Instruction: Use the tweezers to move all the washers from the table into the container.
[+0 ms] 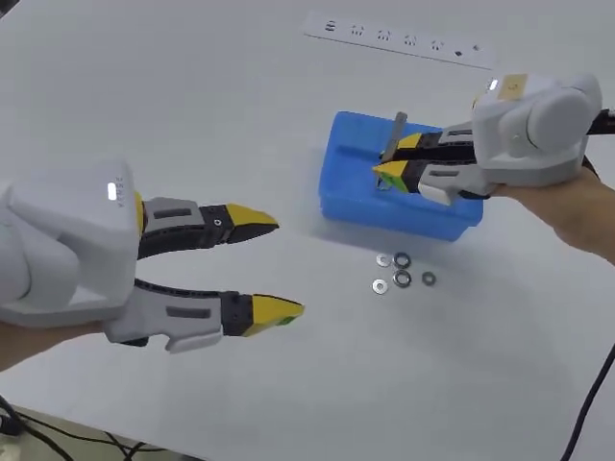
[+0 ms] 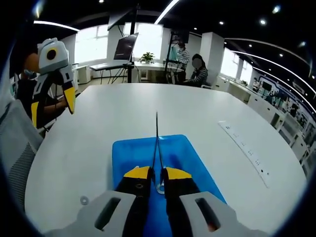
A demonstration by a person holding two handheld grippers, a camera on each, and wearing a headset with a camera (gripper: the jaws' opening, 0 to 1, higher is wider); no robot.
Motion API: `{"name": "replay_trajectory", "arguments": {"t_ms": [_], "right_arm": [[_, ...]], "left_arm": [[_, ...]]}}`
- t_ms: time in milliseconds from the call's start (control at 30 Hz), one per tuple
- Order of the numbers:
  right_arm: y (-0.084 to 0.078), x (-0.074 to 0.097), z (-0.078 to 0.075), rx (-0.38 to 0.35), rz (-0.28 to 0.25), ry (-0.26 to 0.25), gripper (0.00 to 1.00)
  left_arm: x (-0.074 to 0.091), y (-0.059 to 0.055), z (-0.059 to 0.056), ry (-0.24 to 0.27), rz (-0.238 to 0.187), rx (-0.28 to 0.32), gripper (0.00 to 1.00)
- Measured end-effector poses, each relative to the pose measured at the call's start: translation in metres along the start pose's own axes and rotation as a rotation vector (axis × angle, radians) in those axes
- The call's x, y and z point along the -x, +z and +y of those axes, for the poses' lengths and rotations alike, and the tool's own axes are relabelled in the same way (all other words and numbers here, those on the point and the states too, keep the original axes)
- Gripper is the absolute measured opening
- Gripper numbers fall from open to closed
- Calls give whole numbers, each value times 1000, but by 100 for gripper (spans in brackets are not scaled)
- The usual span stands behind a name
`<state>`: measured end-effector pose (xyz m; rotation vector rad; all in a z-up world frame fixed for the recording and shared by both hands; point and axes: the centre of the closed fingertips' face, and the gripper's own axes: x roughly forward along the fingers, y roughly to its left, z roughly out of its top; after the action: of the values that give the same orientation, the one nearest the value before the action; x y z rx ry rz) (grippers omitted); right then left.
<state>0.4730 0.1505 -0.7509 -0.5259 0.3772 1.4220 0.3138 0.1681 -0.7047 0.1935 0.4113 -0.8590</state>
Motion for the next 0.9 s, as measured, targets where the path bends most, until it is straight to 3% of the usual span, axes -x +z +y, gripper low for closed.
{"name": "replay_trajectory", "arguments": {"t_ms": [167, 500, 633, 733, 900], "right_arm": [[8, 7, 4, 14, -11, -2, 11], [11, 25, 3, 41, -7, -21, 11], [7, 26, 5, 41, 2, -18, 11], [5, 25, 7, 44, 10, -9, 11], [7, 23, 10, 55, 11, 1, 11]], "left_arm": [[2, 4, 5, 19, -9, -2, 50], [-9, 26, 29, 42, -46, -25, 49], [-21, 42, 47, 34, -65, -52, 47], [-38, 61, 61, 17, -93, -67, 47], [-67, 83, 68, -25, -121, -94, 45]]}}
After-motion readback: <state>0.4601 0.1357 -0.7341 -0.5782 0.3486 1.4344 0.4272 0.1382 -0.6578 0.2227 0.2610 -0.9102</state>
